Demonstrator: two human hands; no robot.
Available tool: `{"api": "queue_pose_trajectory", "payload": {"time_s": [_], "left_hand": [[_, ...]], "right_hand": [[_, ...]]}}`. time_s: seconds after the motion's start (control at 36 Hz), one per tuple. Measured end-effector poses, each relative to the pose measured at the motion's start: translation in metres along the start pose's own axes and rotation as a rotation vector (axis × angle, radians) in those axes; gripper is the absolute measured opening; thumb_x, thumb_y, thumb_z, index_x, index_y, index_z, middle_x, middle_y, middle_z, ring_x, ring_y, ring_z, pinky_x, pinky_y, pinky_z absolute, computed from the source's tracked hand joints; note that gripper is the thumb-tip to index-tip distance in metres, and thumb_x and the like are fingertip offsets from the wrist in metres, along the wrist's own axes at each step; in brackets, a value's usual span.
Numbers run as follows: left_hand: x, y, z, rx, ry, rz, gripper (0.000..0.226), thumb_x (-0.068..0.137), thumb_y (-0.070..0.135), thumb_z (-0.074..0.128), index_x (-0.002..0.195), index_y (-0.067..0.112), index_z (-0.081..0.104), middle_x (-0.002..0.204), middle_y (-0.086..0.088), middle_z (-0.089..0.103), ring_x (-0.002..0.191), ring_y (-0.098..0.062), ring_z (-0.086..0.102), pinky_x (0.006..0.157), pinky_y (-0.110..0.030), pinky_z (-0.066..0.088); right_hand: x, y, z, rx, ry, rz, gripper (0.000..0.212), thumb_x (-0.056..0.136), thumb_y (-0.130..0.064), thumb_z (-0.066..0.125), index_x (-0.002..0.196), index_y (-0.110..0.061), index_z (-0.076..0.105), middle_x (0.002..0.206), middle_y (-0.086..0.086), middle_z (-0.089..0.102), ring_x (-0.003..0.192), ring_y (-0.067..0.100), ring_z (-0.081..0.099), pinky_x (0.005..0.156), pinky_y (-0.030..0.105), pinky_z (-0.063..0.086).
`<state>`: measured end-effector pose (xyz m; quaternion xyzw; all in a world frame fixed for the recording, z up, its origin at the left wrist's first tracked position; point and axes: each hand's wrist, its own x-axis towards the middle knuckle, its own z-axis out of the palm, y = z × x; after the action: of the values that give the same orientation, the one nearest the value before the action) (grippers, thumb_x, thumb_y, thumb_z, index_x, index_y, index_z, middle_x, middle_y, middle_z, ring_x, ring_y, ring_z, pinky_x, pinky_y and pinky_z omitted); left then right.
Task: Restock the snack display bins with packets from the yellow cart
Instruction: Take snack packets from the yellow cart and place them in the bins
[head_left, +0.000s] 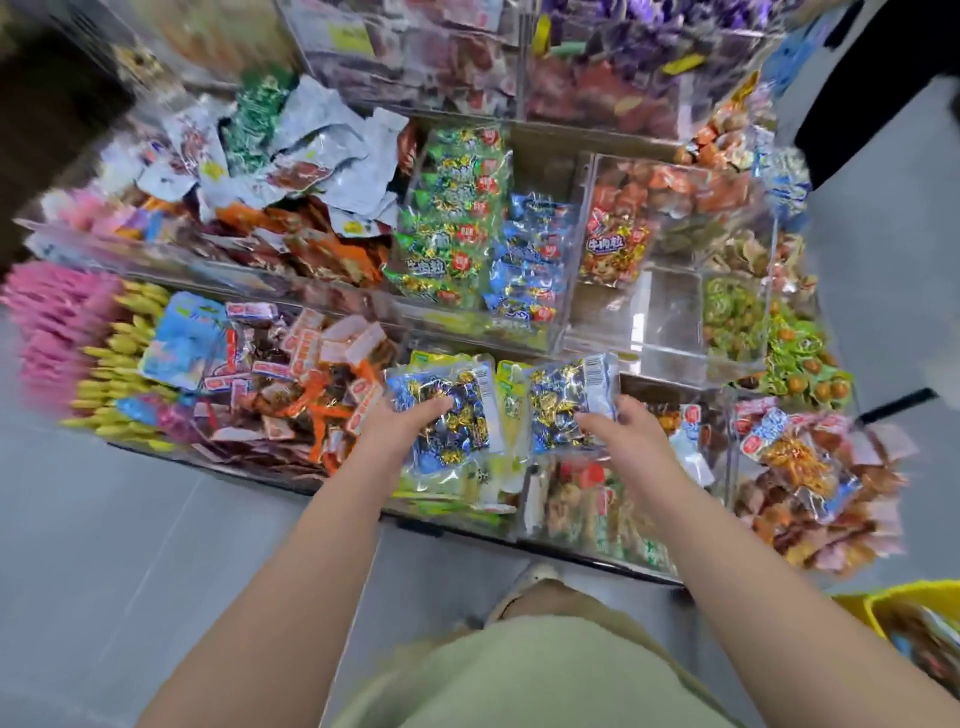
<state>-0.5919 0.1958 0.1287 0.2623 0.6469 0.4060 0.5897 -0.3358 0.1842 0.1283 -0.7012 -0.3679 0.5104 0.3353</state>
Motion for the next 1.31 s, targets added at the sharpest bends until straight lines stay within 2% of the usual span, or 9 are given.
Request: {"api": "queue_pose_trajectory", "payload": {"time_s": [0.14,0.31,0.39,0.53,0.69,0.81,1.0,1.19,1.31], "left_hand": [[0.026,0.041,-0.003,0.060,0.069,0.061,0.102,0.067,0.035,0.085,0.149,0.016,0.027,0.143,-0.005,0.044,0.117,-0.017,0.053,0.097,-0.033,0.039],[0.049,0.097,-0.006,0.071,0.056,0.131,0.049,0.063,0.028,0.087,0.103,0.025,0.059,0.097,0.010,0.063,0.080,0.004,0.067,0.074,-0.019,0.055],[0.061,0.128,-0.008,0.054,-0.027,0.134,0.094,0.038,0.040,0.094,0.121,0.015,0.057,0.114,-0.009,0.068,0.103,-0.029,0.067,0.092,-0.051,0.052],[0.093,0.163,-0.015,0.060,-0.108,0.168,0.140,0.019,0.057,0.092,0.142,0.017,0.039,0.138,-0.012,0.054,0.119,-0.032,0.057,0.099,-0.055,0.046],[0.131,0.187,-0.028,0.131,-0.183,0.204,0.122,0.050,0.052,0.088,0.149,0.017,0.027,0.147,-0.008,0.043,0.120,-0.019,0.044,0.099,-0.040,0.036],[0.147,0.207,-0.030,0.123,-0.242,0.212,0.132,0.044,0.052,0.090,0.151,0.017,0.021,0.141,-0.005,0.045,0.129,-0.026,0.042,0.104,-0.043,0.033],[0.164,0.224,-0.028,0.135,-0.302,0.214,0.116,0.055,0.047,0.085,0.150,0.015,0.026,0.151,-0.007,0.038,0.131,-0.023,0.039,0.105,-0.044,0.029],[0.180,0.221,-0.034,0.054,-0.254,0.161,0.105,0.069,0.038,0.082,0.151,0.016,0.020,0.141,0.001,0.042,0.135,-0.023,0.033,0.104,-0.045,0.028],[0.184,0.220,-0.037,0.017,-0.227,0.120,0.074,0.069,0.036,0.083,0.129,0.021,0.043,0.118,0.010,0.053,0.119,-0.017,0.043,0.095,-0.038,0.034]], "right_hand": [[0.035,-0.043,0.001,0.042,0.006,-0.069,0.083,0.079,-0.022,0.072,0.140,-0.044,0.021,0.131,-0.004,0.041,0.116,0.019,0.046,0.093,0.043,0.047],[0.060,-0.094,0.015,0.044,-0.063,-0.164,0.040,0.087,-0.010,0.059,0.091,-0.049,0.054,0.111,-0.007,0.046,0.080,0.011,0.054,0.050,0.017,0.049],[0.065,-0.109,0.021,-0.006,-0.027,-0.124,0.025,0.088,-0.020,0.059,0.092,-0.045,0.056,0.101,-0.021,0.046,0.081,0.008,0.057,0.064,0.026,0.052],[0.071,-0.126,0.044,0.326,-0.051,0.053,0.023,0.091,-0.007,0.055,0.114,-0.009,0.059,0.070,0.003,0.061,0.073,0.022,0.056,0.070,0.027,0.049],[0.065,-0.151,0.071,0.480,0.086,0.128,0.044,0.094,0.009,0.036,0.137,0.002,0.039,0.130,0.033,0.047,0.113,0.042,0.053,0.101,0.034,0.043],[0.068,-0.159,0.079,0.015,0.251,-0.020,0.044,0.087,0.006,0.059,0.130,0.003,0.049,0.114,0.024,0.060,0.074,0.021,0.059,0.054,0.010,0.047],[0.094,-0.165,0.069,-0.792,0.582,-0.198,0.034,0.079,-0.047,0.069,0.100,-0.021,0.072,0.107,0.003,0.043,0.112,0.030,0.038,0.096,0.033,0.032],[0.100,-0.188,0.061,-0.215,0.407,-0.183,0.031,0.090,-0.032,0.060,0.073,-0.014,0.041,0.063,-0.005,0.044,0.059,0.012,0.040,0.053,0.026,0.031],[0.097,-0.190,0.067,0.623,0.196,-0.064,0.012,0.095,-0.013,0.051,0.084,-0.013,0.048,0.065,-0.001,0.059,0.059,0.013,0.056,0.056,0.027,0.050]]}}
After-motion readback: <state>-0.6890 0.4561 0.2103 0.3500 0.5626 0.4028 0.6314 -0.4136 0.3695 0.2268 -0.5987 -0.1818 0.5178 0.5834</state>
